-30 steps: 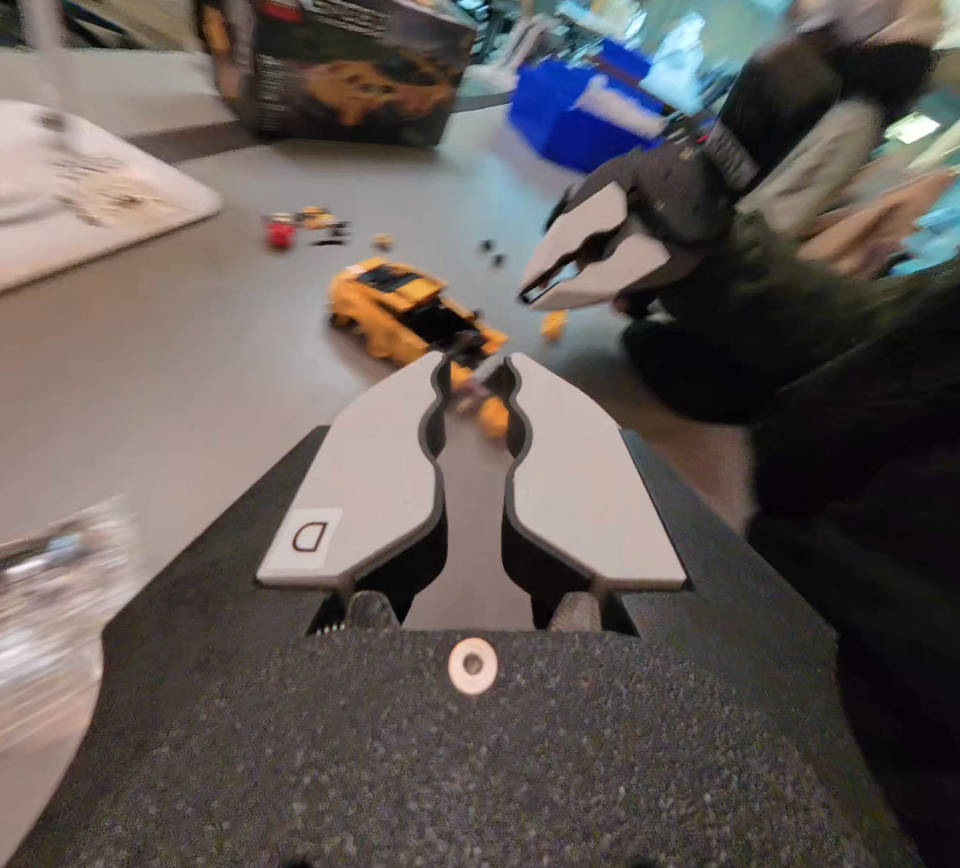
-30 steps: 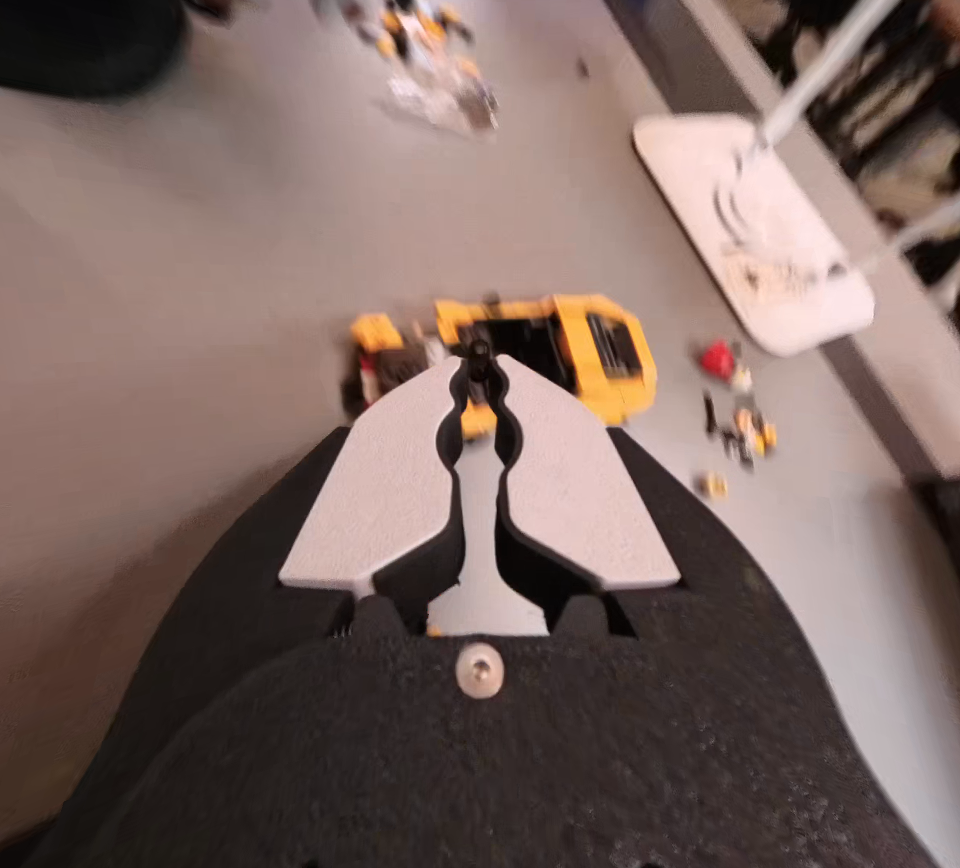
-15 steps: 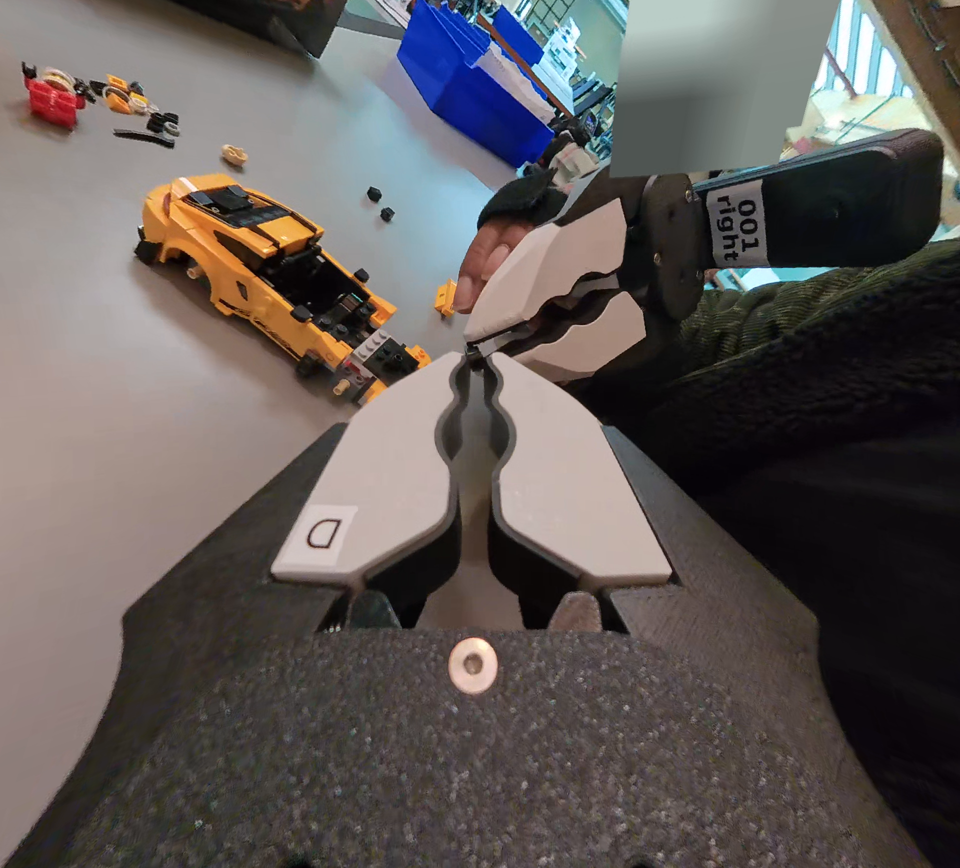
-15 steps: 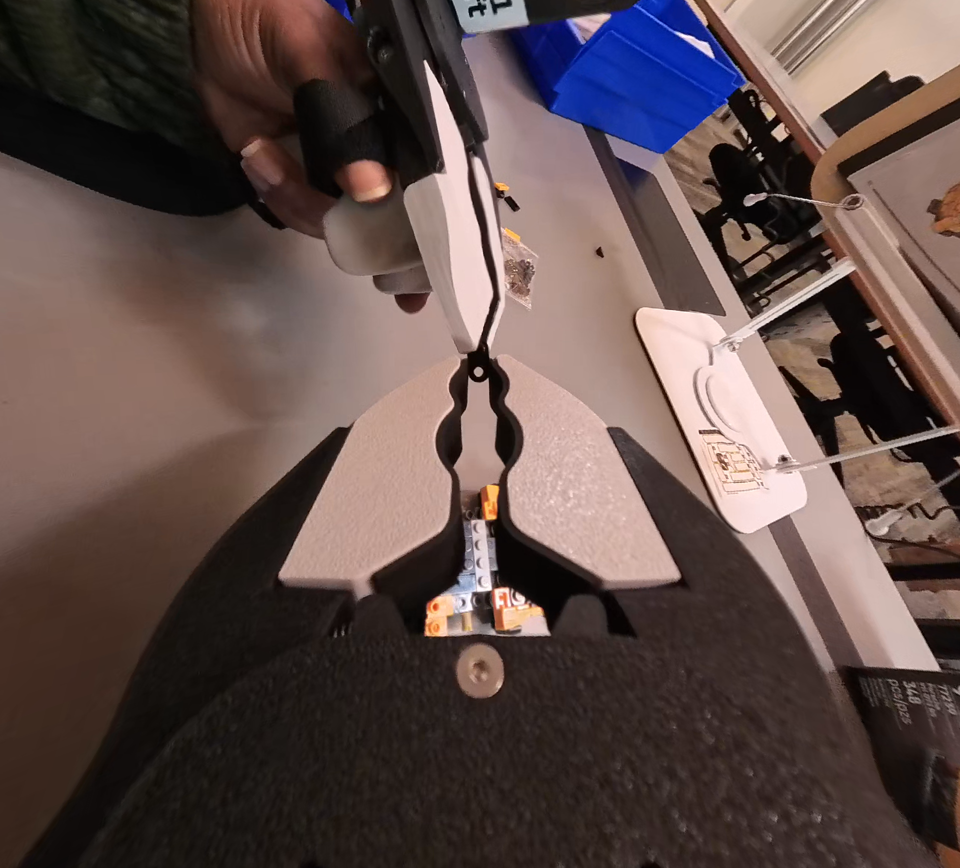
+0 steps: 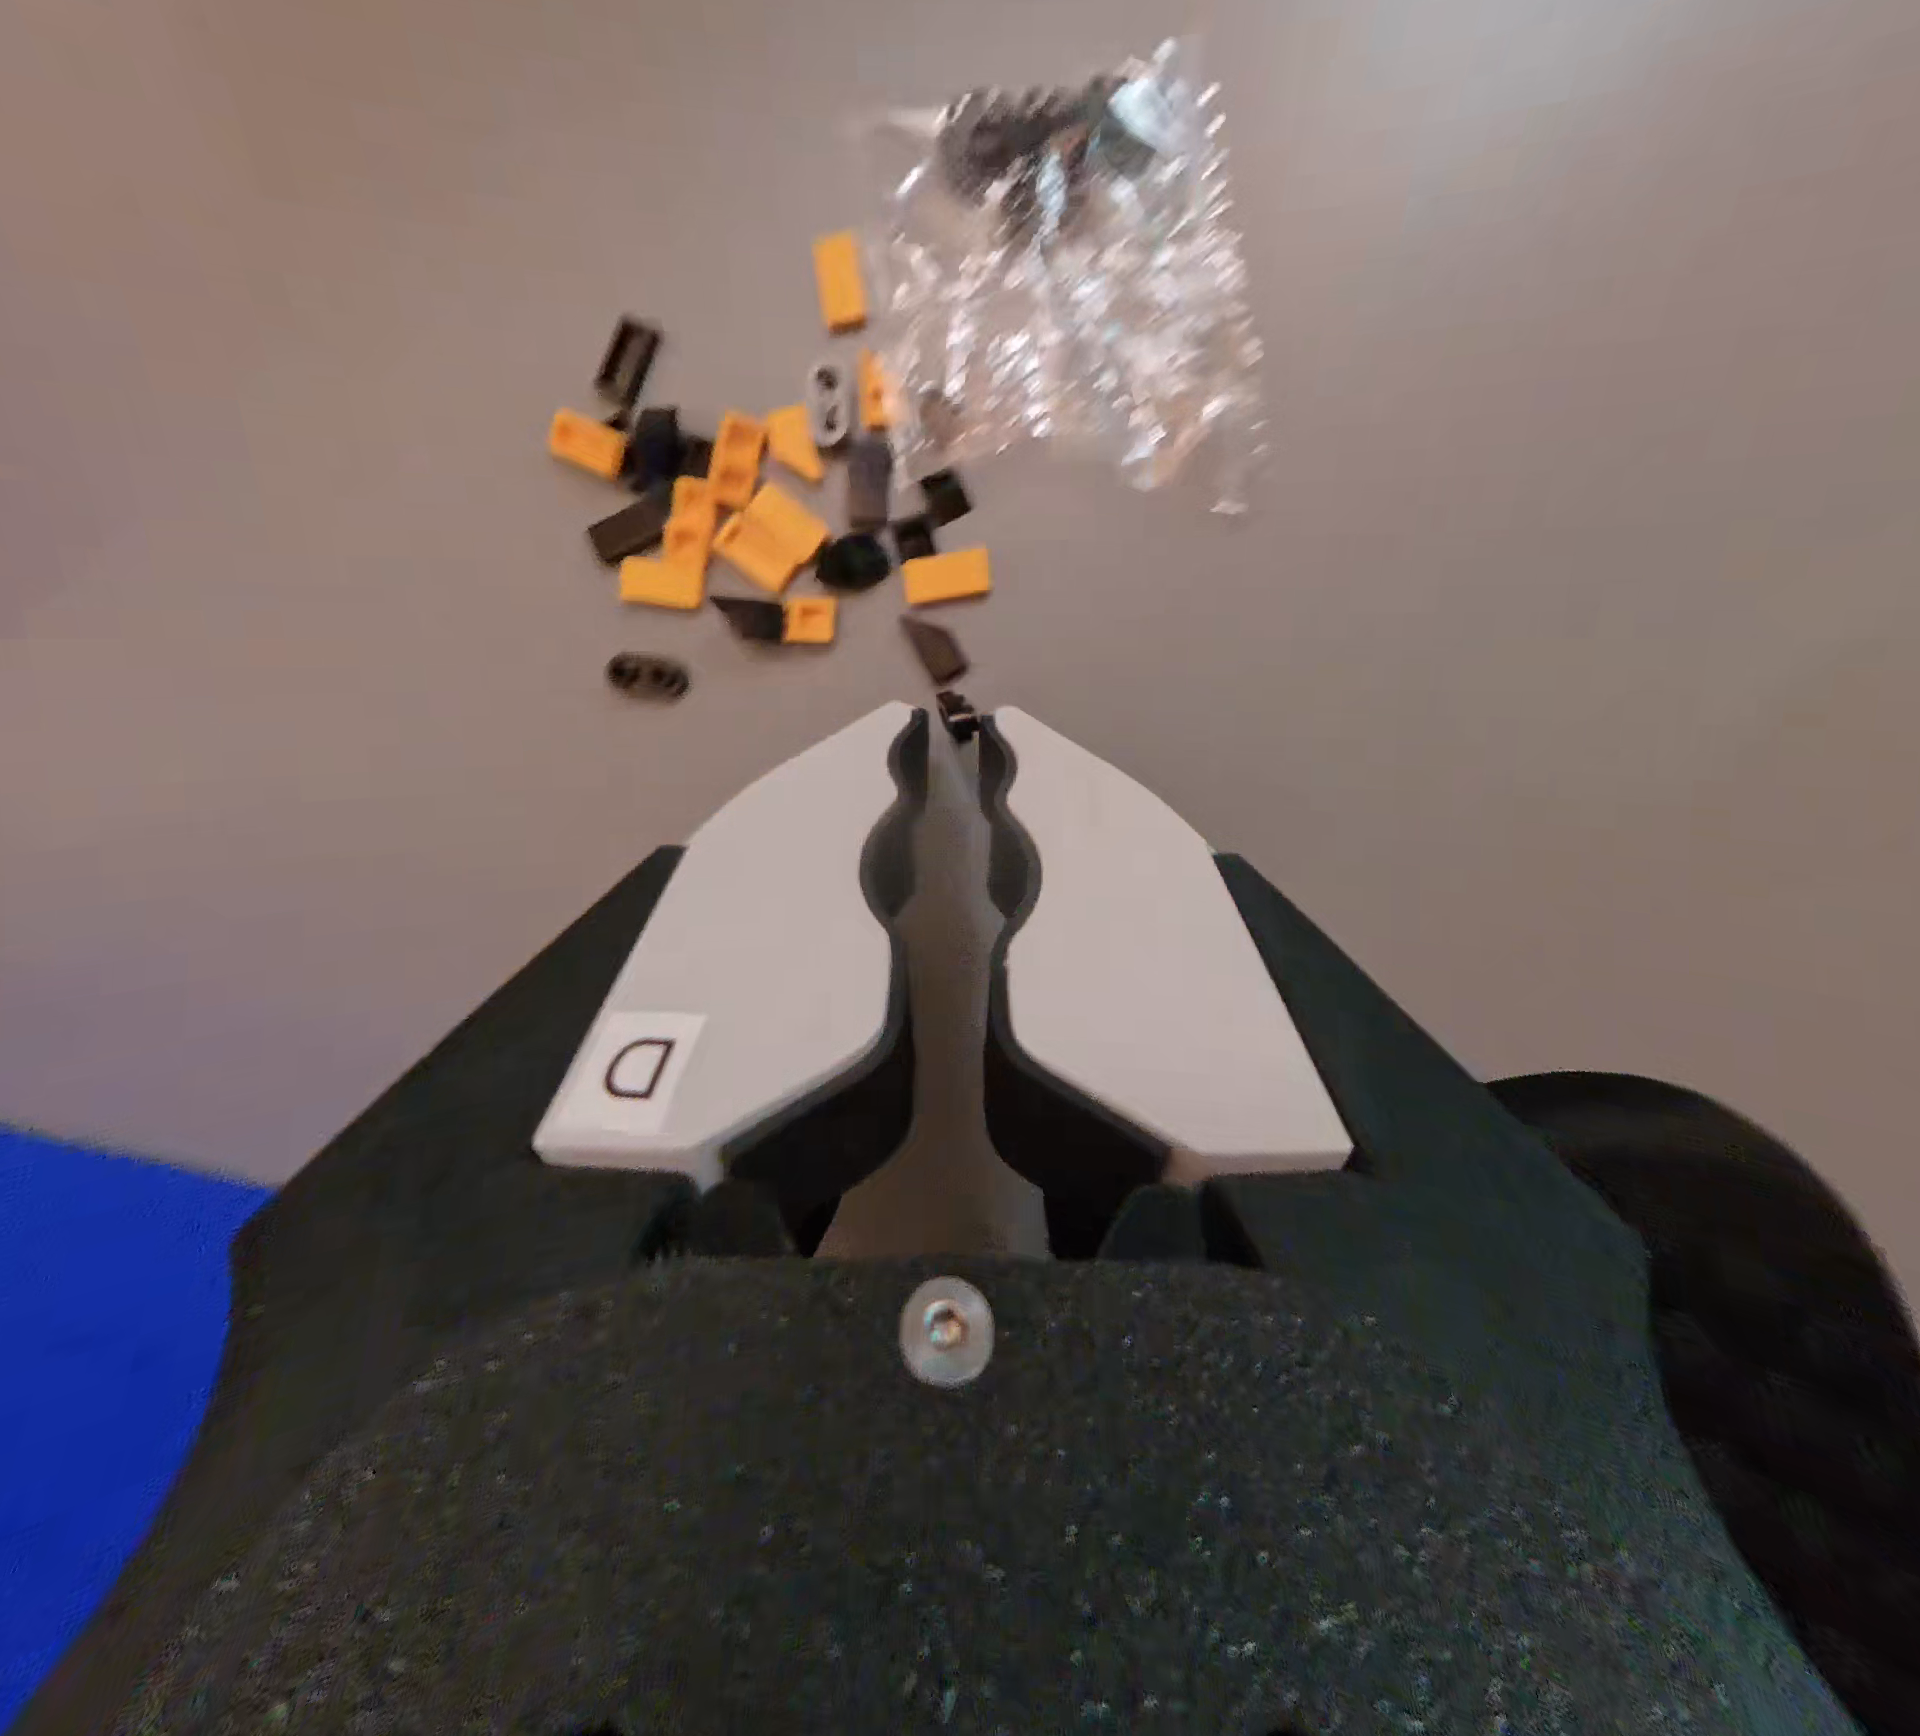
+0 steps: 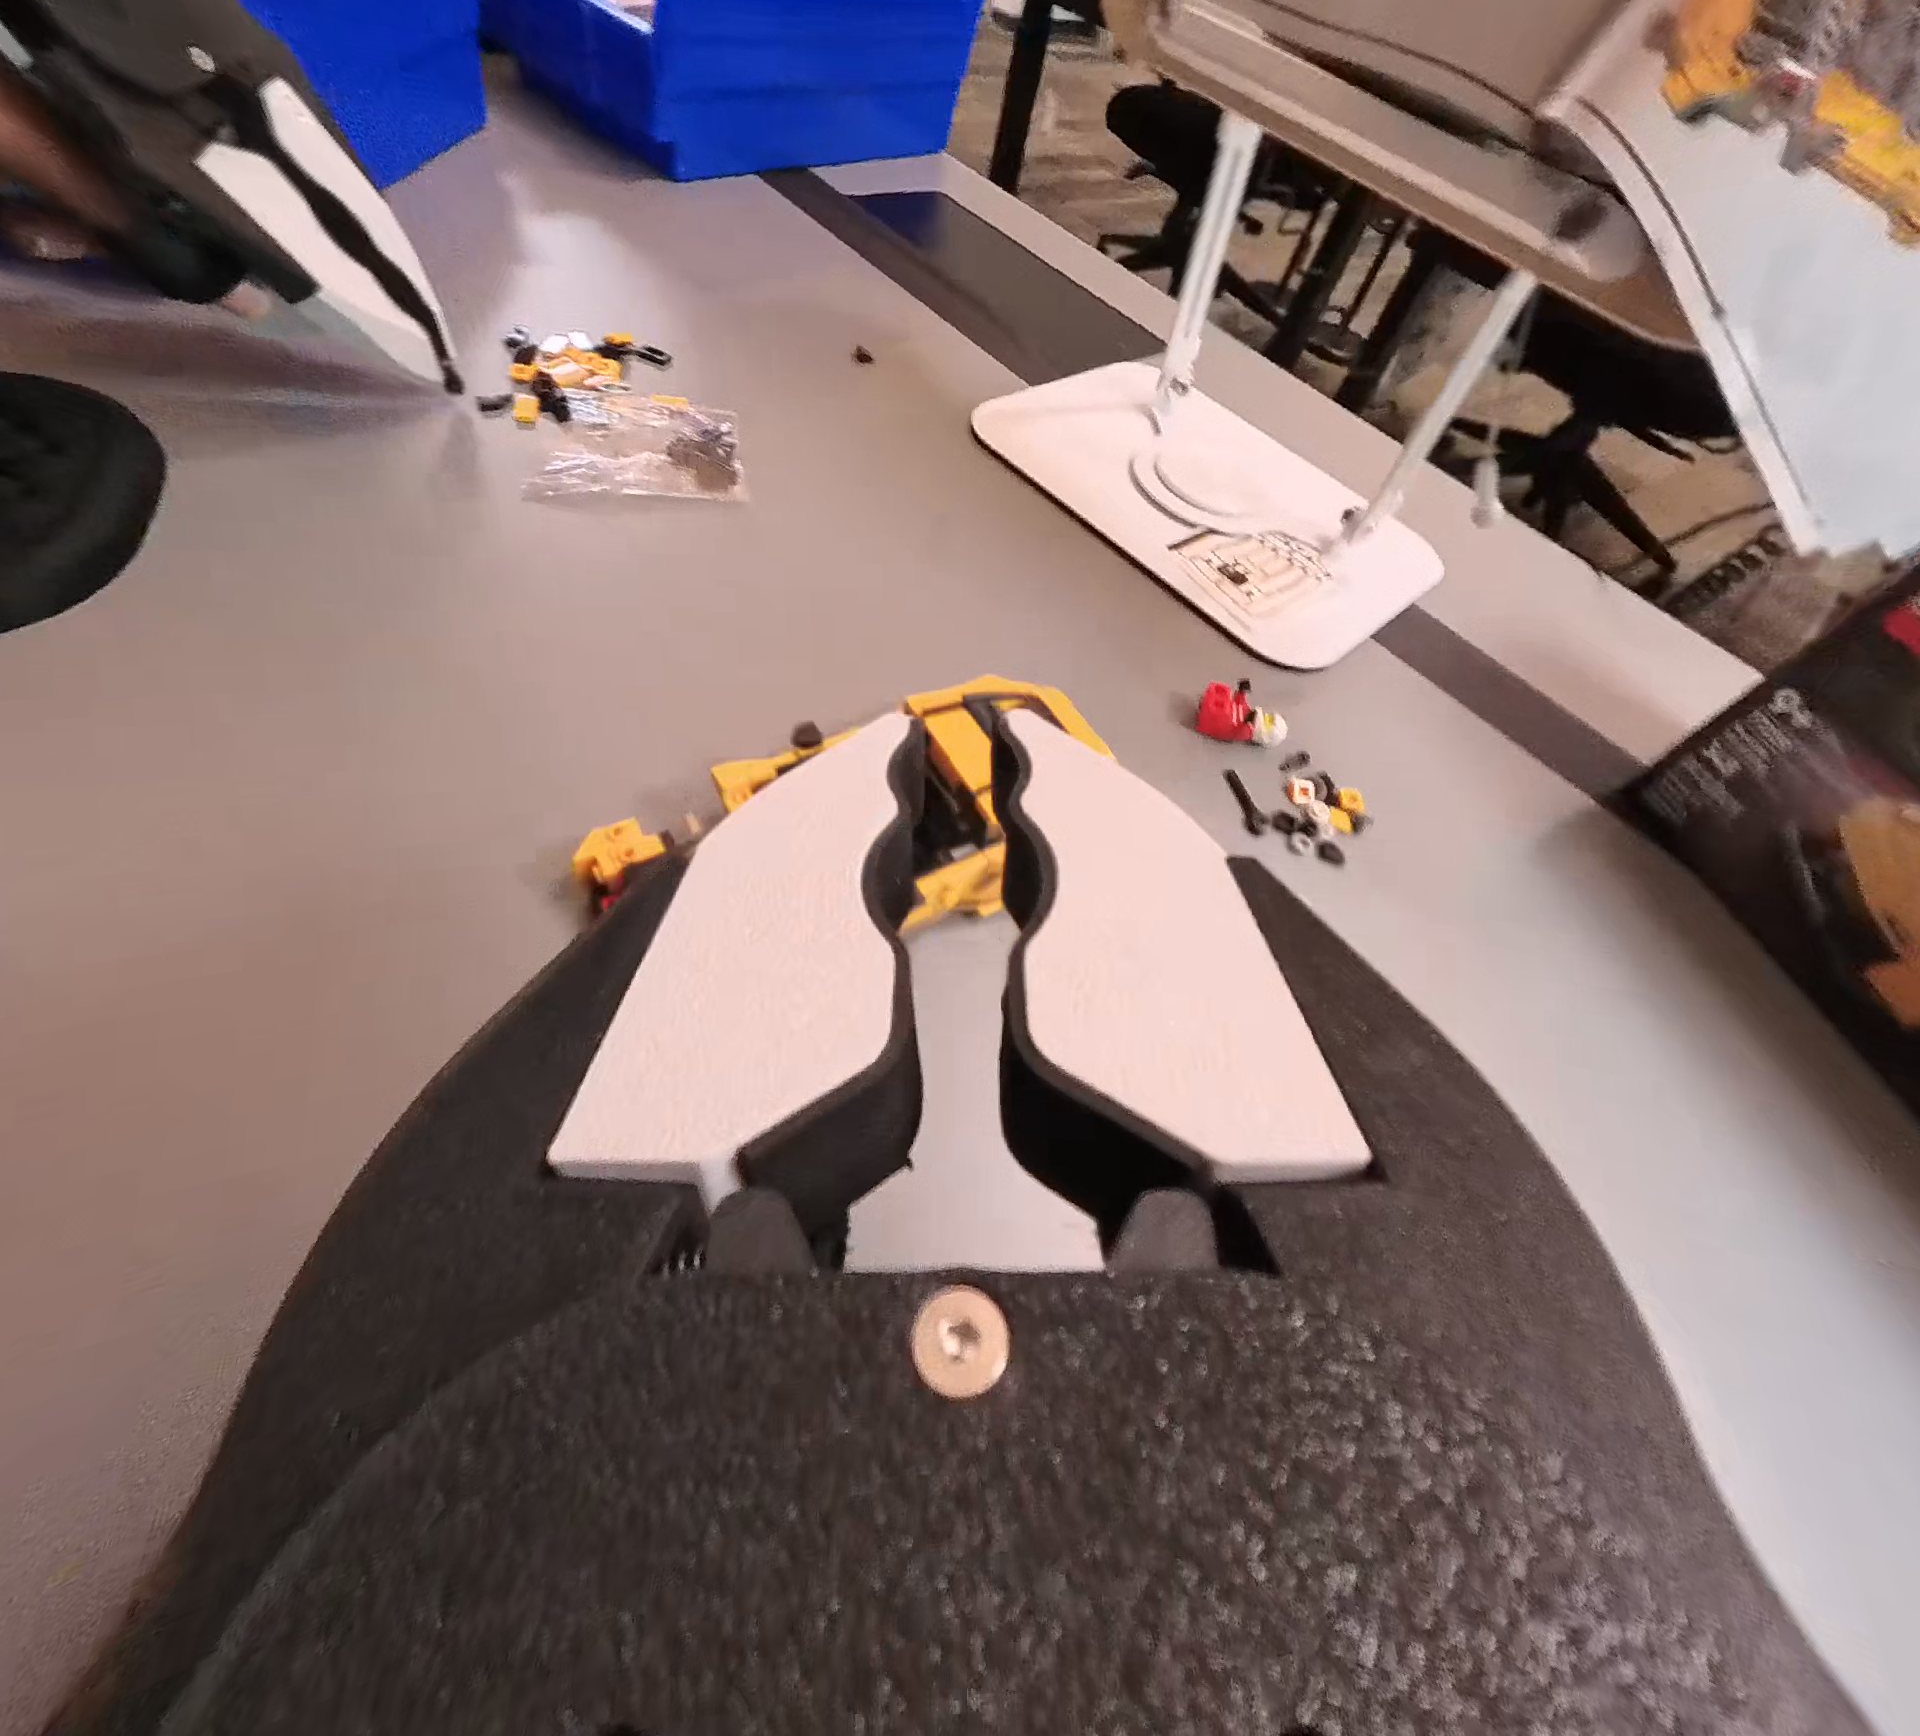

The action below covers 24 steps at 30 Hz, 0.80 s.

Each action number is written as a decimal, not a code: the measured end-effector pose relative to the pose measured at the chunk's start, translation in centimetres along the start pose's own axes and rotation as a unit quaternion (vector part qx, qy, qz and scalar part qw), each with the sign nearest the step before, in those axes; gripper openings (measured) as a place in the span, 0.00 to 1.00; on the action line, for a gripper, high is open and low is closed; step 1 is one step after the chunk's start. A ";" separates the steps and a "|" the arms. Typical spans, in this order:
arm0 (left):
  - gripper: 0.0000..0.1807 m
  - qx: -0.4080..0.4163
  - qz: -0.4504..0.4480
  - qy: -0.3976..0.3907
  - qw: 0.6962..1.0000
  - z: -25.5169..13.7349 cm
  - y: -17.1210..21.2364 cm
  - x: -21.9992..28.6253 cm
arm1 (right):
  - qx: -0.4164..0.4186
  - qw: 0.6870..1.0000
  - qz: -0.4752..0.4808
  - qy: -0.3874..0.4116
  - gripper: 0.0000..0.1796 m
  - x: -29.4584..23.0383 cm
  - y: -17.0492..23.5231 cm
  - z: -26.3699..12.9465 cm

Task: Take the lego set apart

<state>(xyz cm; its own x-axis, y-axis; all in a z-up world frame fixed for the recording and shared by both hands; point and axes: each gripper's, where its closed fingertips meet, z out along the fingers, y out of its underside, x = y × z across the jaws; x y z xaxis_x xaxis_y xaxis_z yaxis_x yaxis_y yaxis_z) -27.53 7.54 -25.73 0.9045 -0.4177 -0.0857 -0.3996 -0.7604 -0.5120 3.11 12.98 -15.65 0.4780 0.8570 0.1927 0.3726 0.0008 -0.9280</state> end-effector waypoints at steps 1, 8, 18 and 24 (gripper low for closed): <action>0.07 -0.011 0.003 -0.014 1.000 0.1 0.4 -0.5 | -0.002 1.000 0.004 0.007 0.06 0.4 0.4 -0.3; 0.12 -0.024 0.011 -0.049 0.998 0.0 0.8 -1.7 | 0.000 0.999 0.017 0.037 0.06 2.2 1.5 -1.6; 0.17 0.041 0.020 0.019 0.999 -1.4 -1.9 0.8 | 0.019 0.998 0.032 0.051 0.06 3.6 1.8 -2.4; 0.10 0.211 0.011 -0.041 0.977 -4.2 -9.9 -0.9 | 0.044 0.996 0.039 0.073 0.05 4.7 1.4 -3.4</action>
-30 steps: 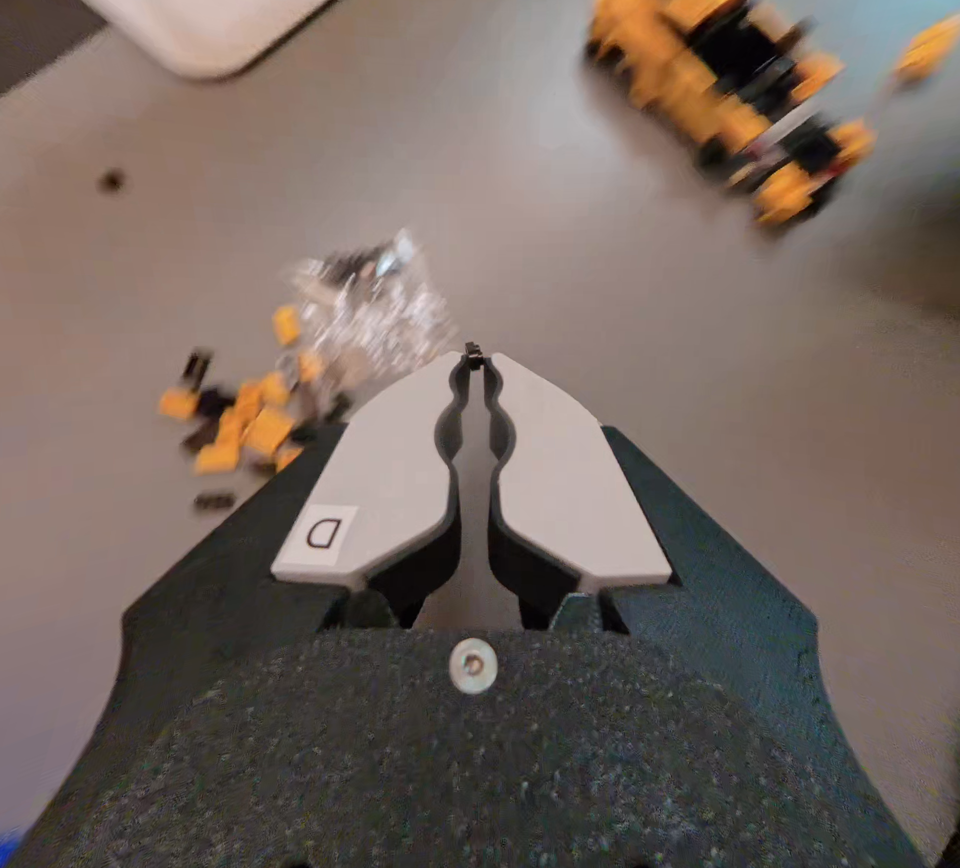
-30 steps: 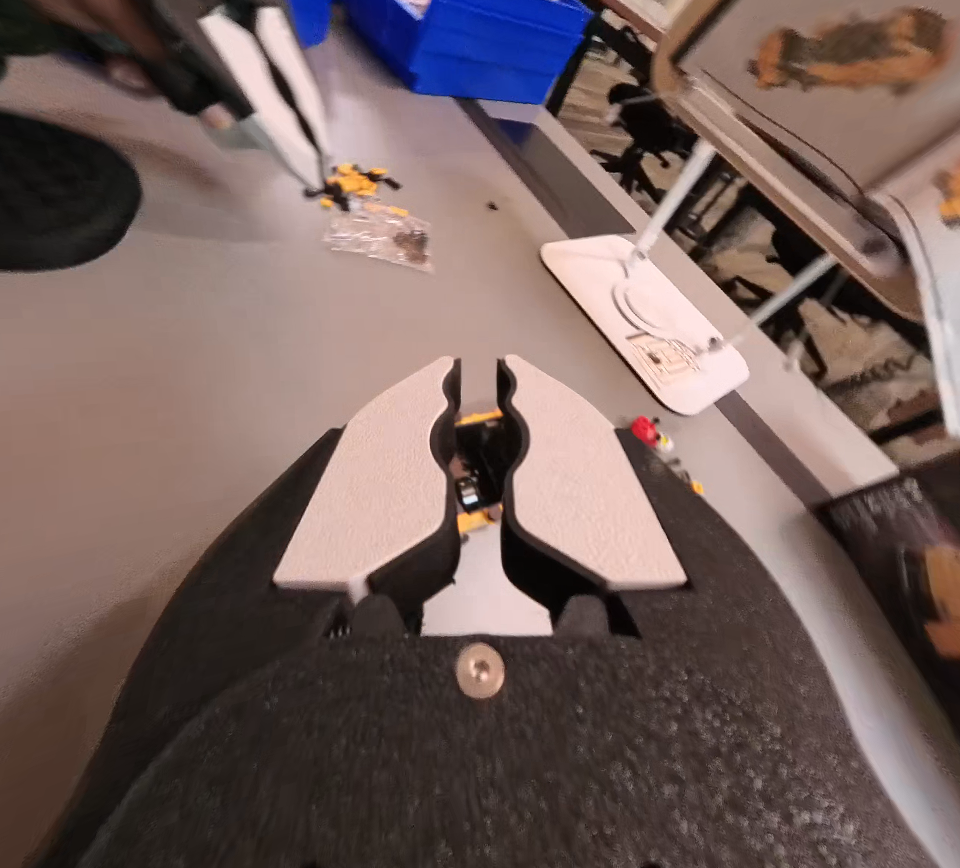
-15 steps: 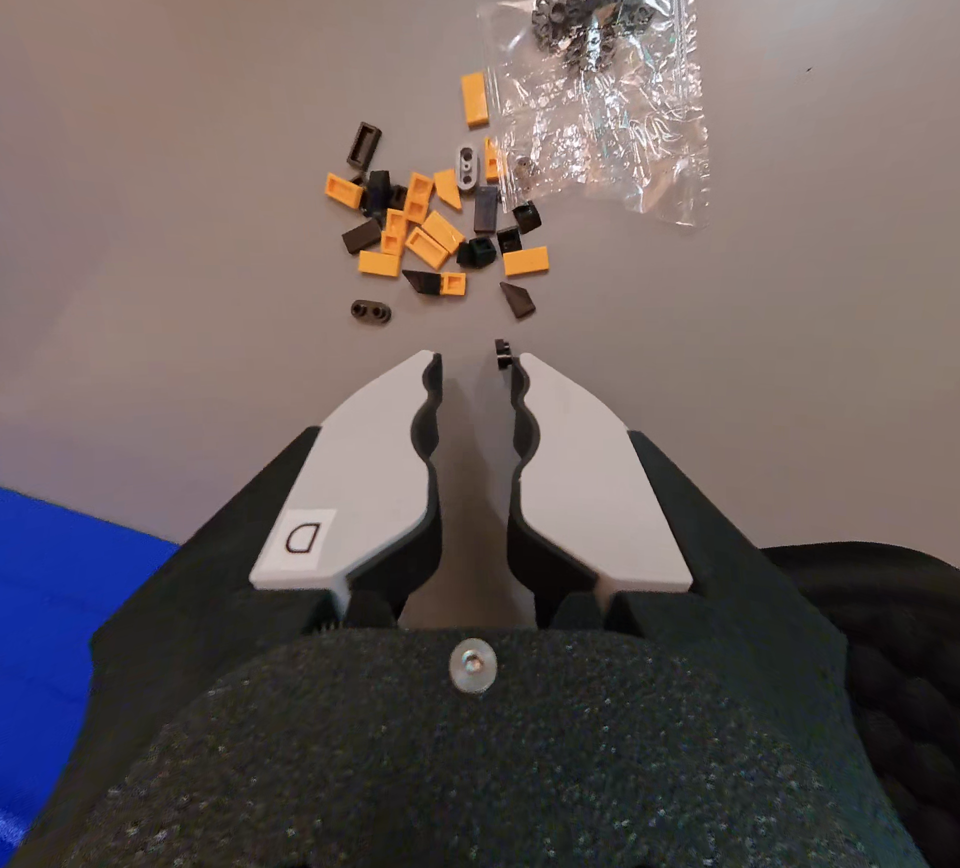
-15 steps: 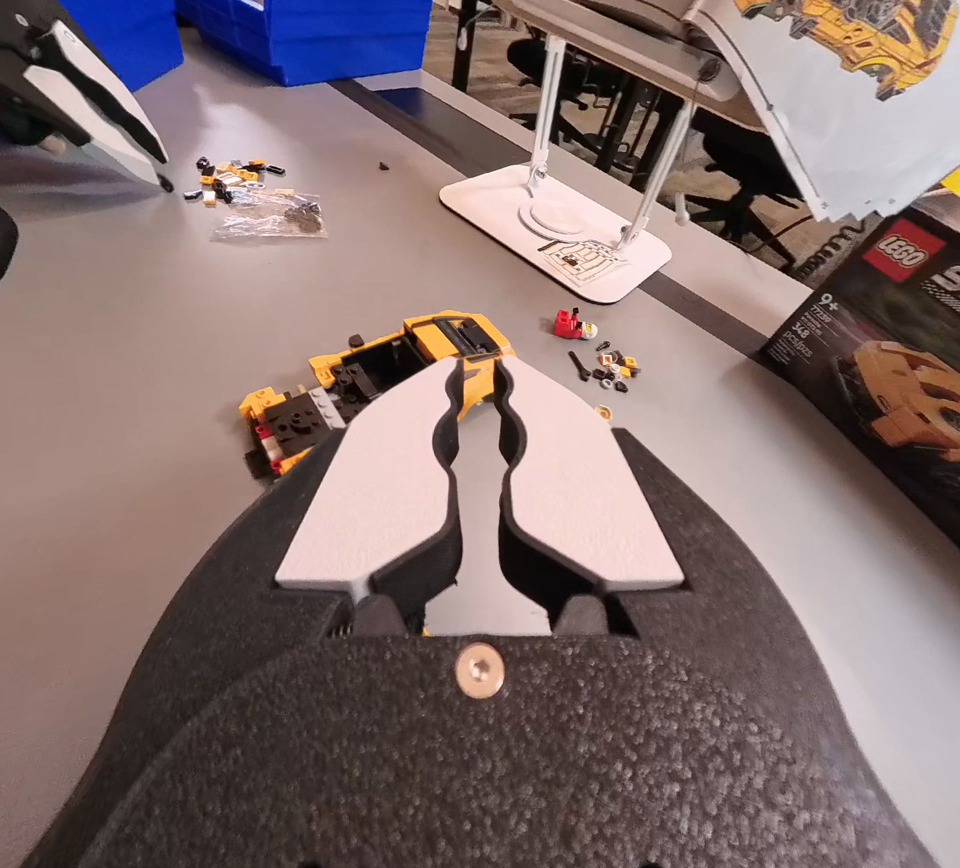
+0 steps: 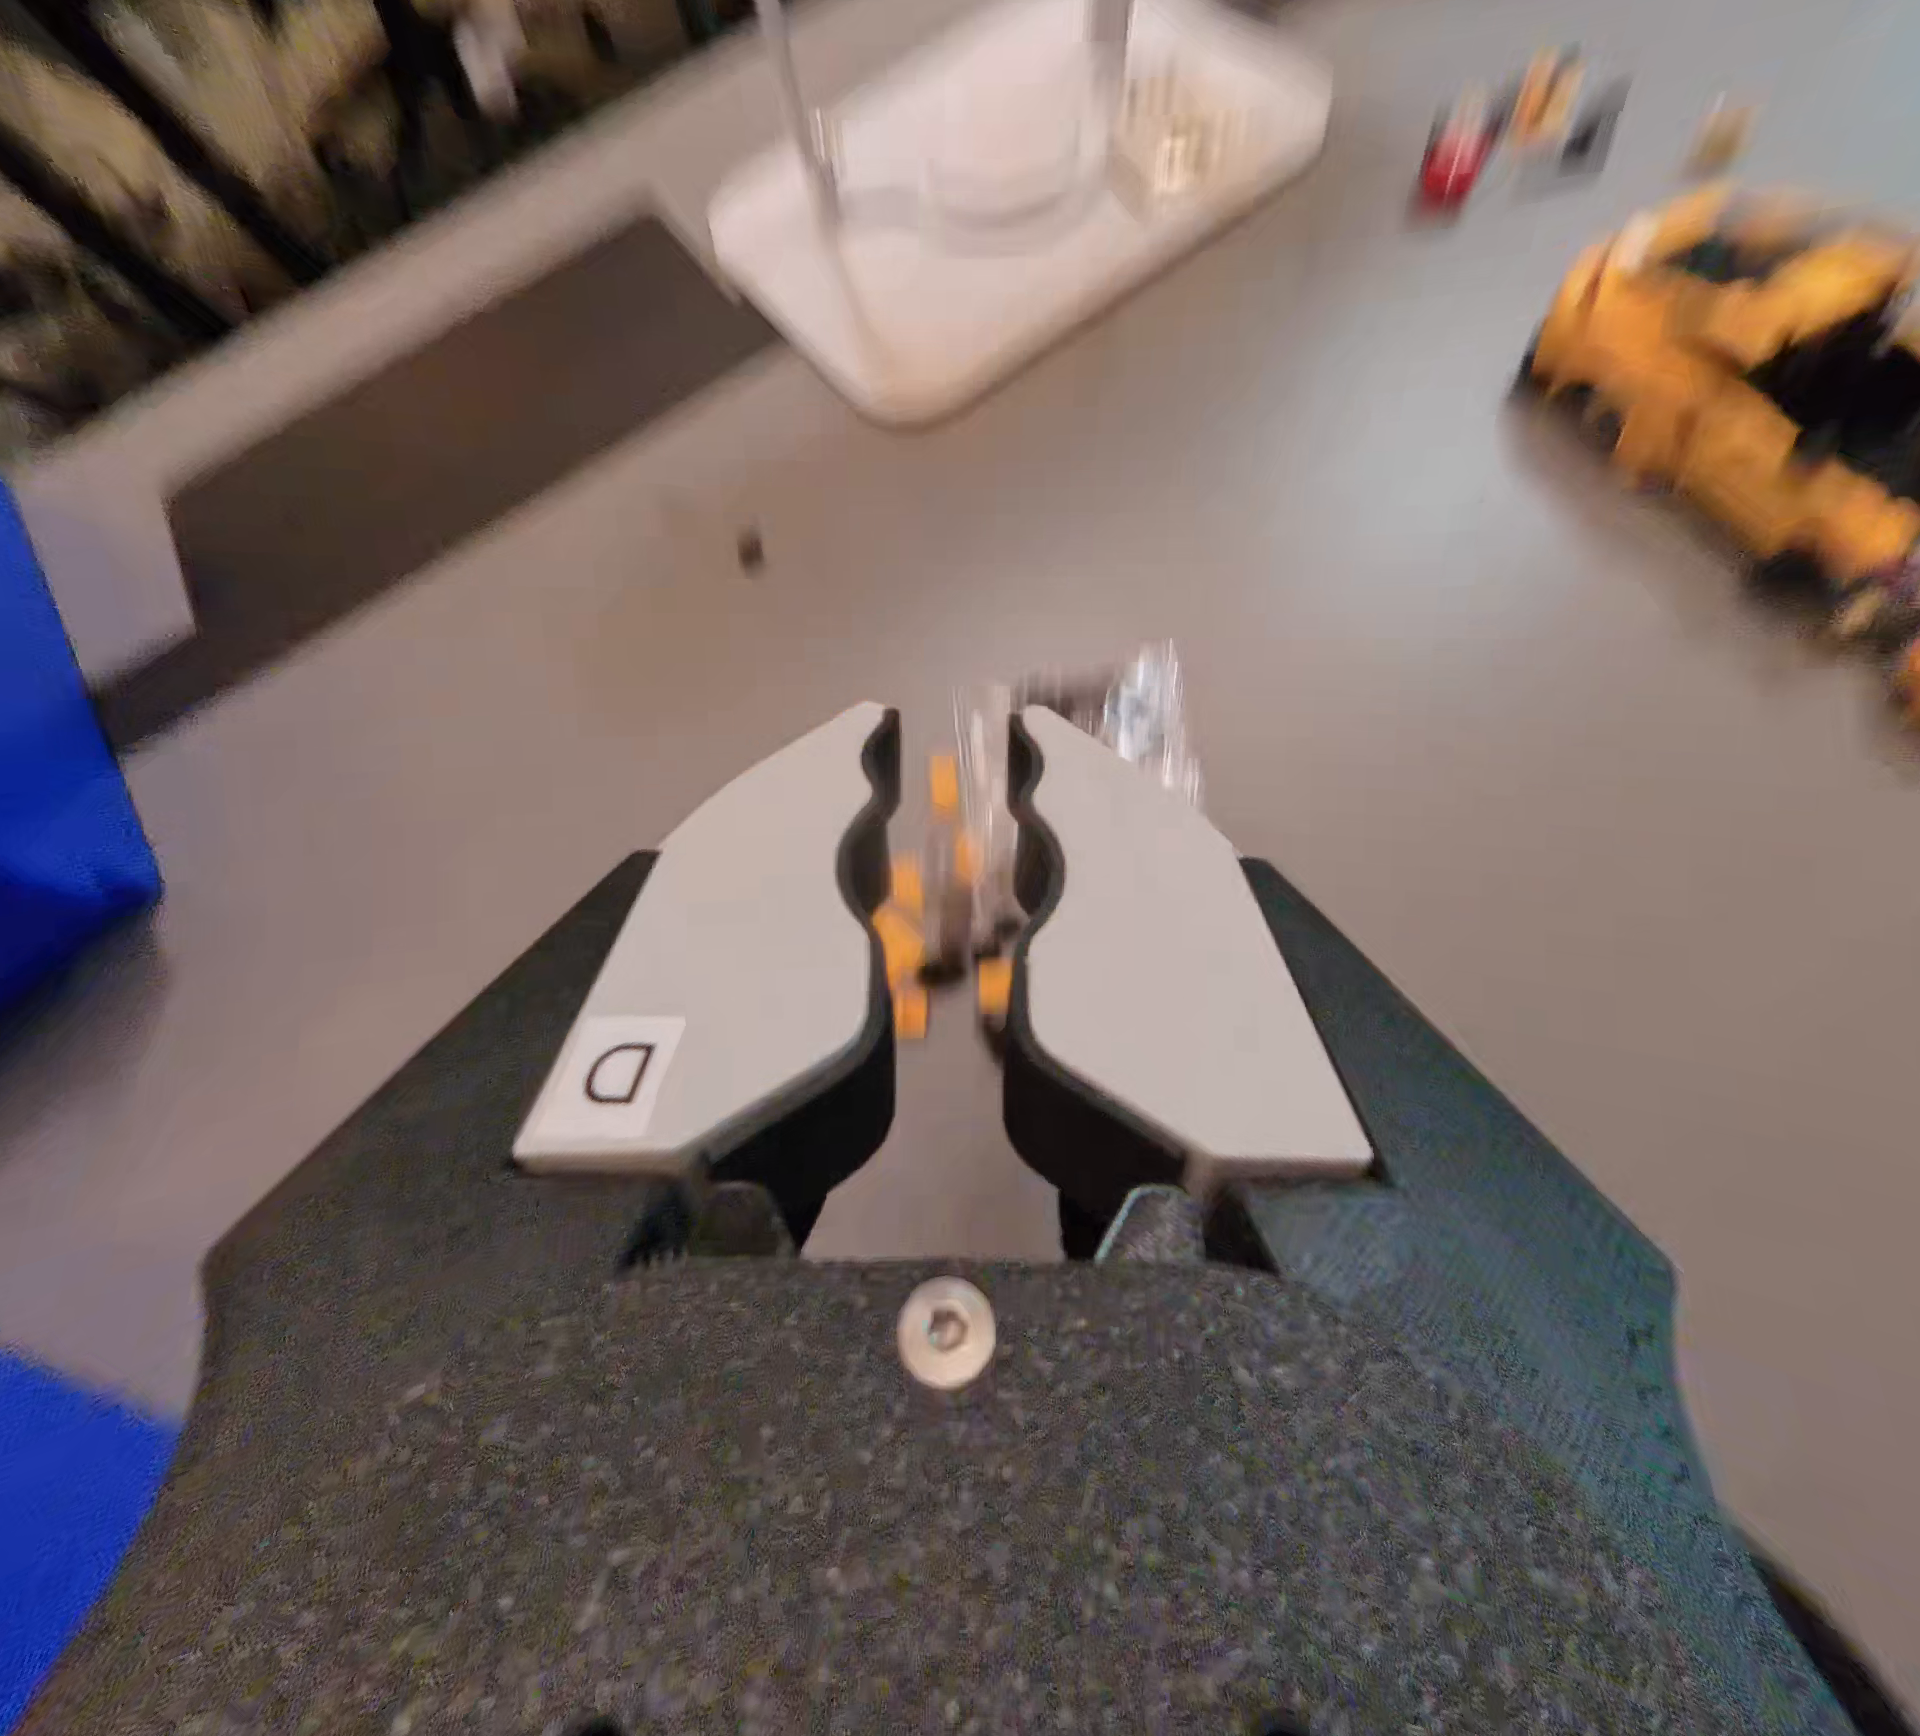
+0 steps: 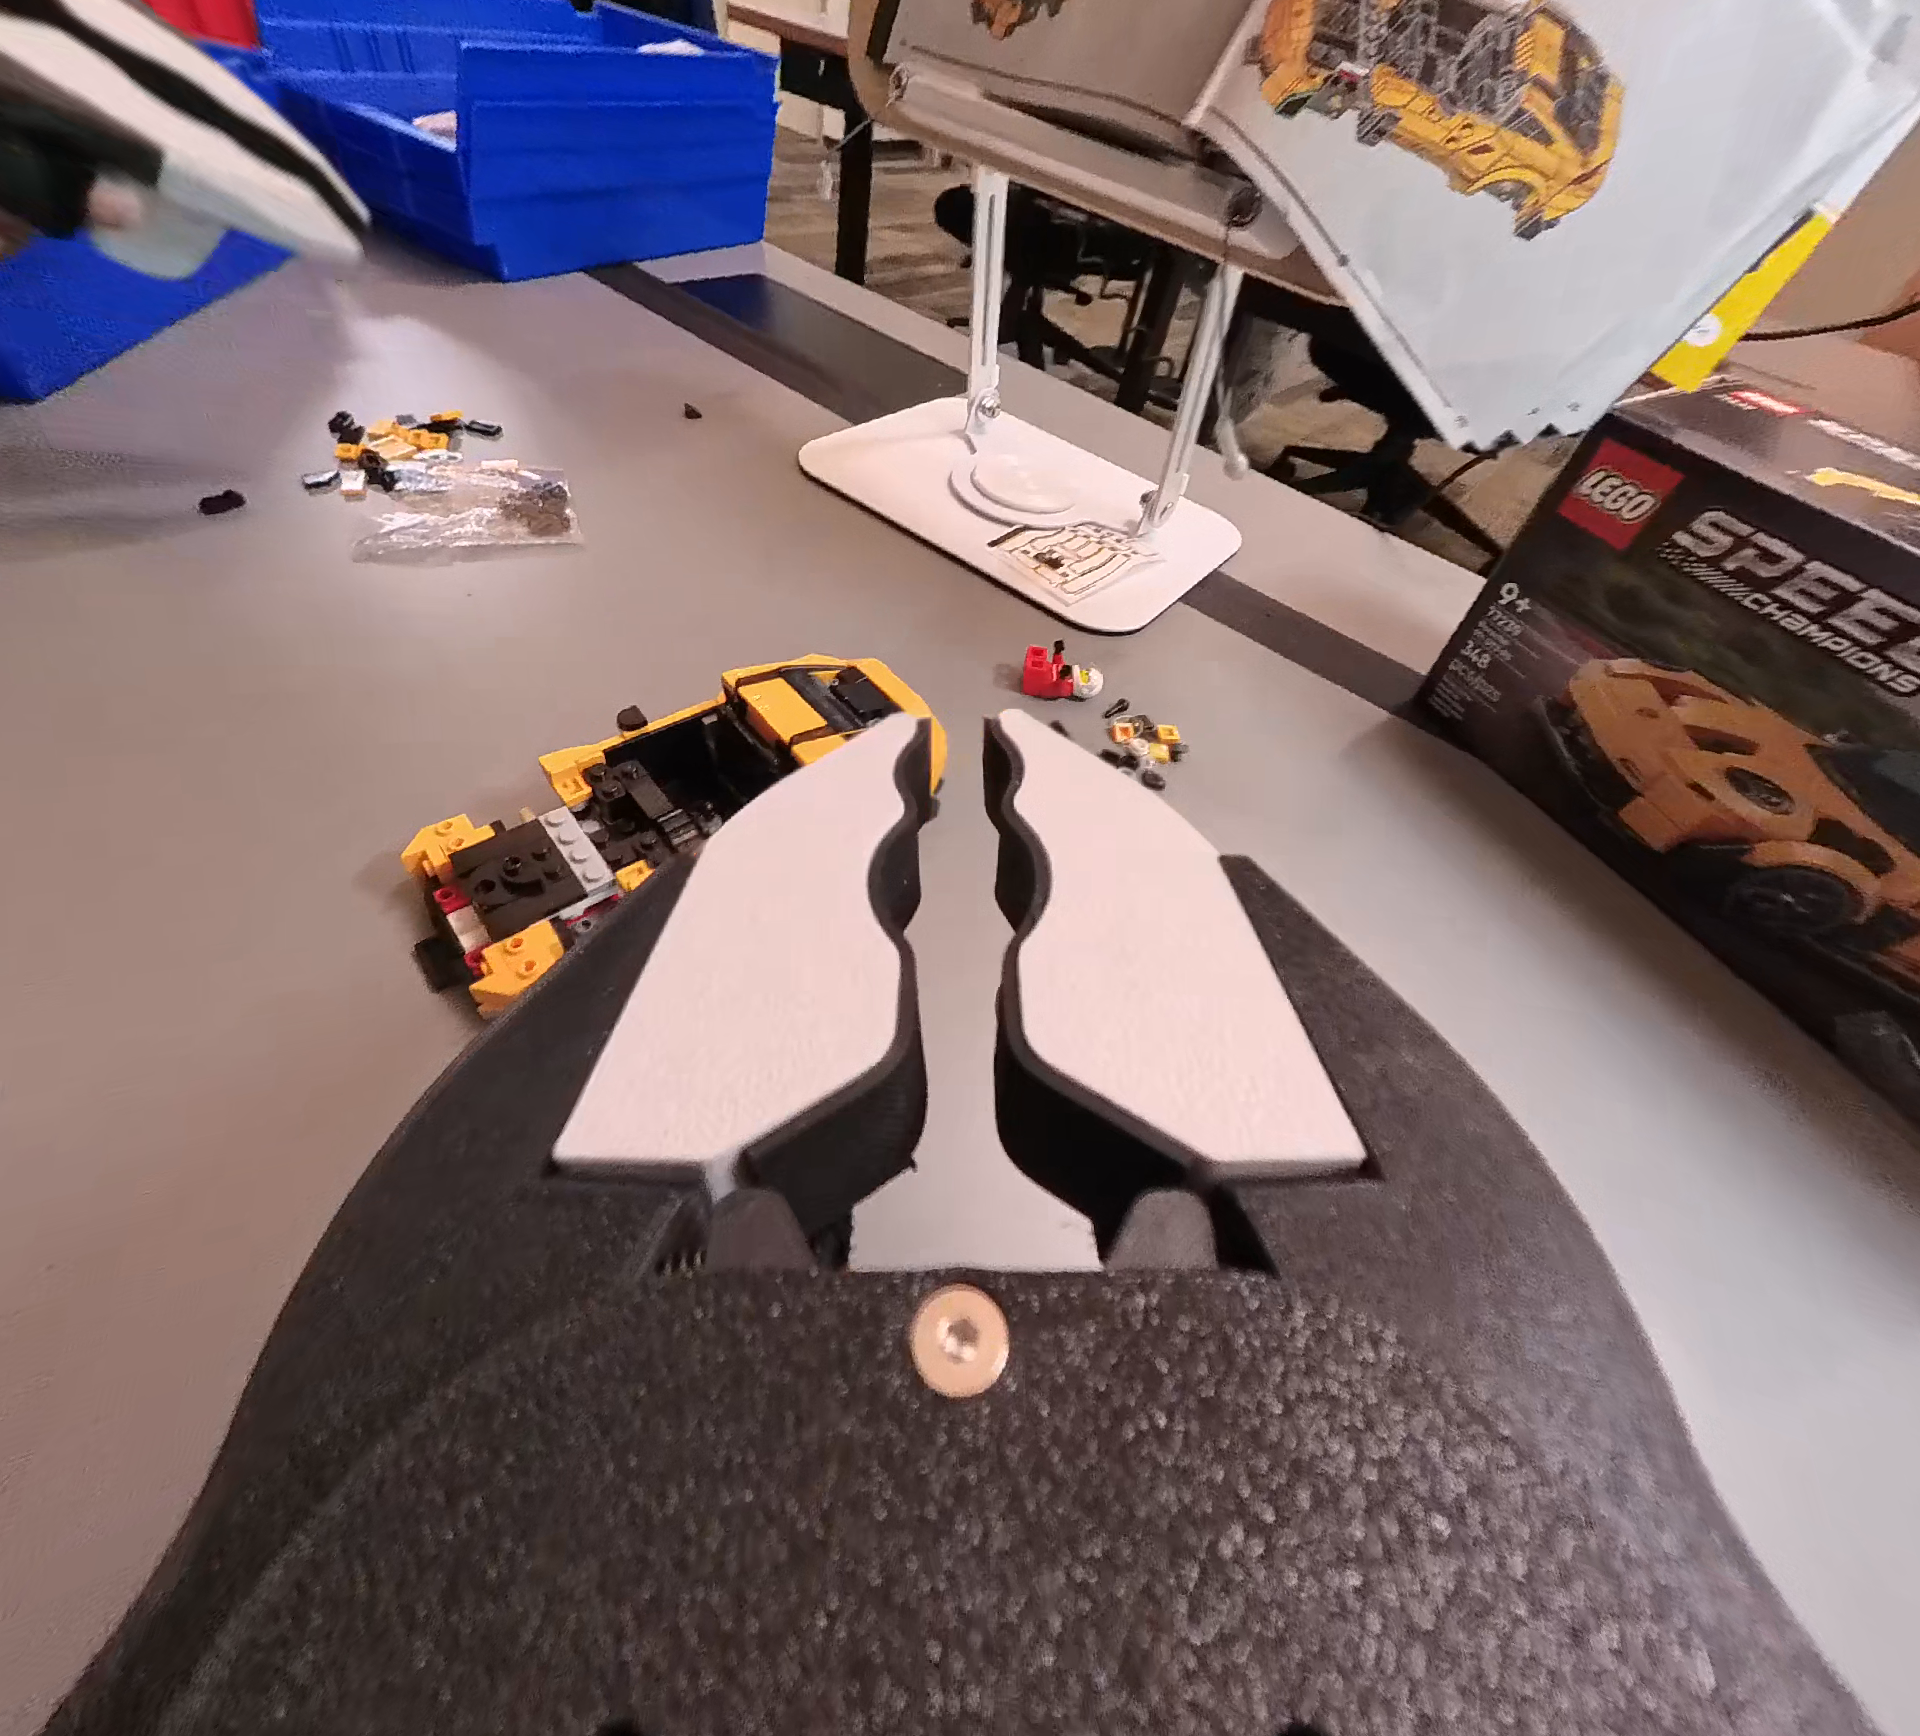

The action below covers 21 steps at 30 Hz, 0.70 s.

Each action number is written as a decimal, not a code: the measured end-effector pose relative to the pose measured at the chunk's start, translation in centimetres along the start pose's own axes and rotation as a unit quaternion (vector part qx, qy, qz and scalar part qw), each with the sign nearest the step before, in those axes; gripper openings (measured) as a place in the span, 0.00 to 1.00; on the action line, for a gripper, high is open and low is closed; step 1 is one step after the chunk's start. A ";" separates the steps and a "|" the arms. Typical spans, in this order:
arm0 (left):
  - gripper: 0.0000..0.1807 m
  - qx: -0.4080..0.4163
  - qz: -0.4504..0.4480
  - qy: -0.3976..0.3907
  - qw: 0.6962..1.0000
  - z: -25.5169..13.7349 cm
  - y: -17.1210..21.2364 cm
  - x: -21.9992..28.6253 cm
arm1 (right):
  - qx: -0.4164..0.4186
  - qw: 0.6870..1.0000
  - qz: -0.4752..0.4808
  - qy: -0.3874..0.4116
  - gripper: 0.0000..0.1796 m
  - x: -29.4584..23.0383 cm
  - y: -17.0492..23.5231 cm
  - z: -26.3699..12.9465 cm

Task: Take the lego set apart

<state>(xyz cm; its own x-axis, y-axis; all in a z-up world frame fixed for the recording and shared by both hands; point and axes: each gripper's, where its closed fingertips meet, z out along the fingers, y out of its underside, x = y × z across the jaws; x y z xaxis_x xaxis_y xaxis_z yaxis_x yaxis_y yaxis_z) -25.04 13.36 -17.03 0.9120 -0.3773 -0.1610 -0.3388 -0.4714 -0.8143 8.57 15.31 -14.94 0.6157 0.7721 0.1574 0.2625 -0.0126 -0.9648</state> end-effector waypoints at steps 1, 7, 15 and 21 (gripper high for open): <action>0.06 0.051 -0.007 0.003 0.999 0.0 -2.5 0.0 | 0.007 1.000 0.005 0.005 0.05 0.3 -0.1 -0.1; 0.00 0.255 -0.013 -0.025 0.967 1.3 -14.9 -0.3 | 0.022 0.999 0.036 0.010 0.05 0.8 -0.5 -0.6; 0.00 0.286 -0.031 -0.092 0.953 9.2 -21.0 -1.8 | 0.027 0.987 0.056 0.148 0.06 5.9 0.1 -2.1; 0.00 0.283 -0.043 -0.109 0.952 12.4 -22.6 -3.4 | 0.019 0.984 0.071 0.161 0.05 7.0 1.0 -2.1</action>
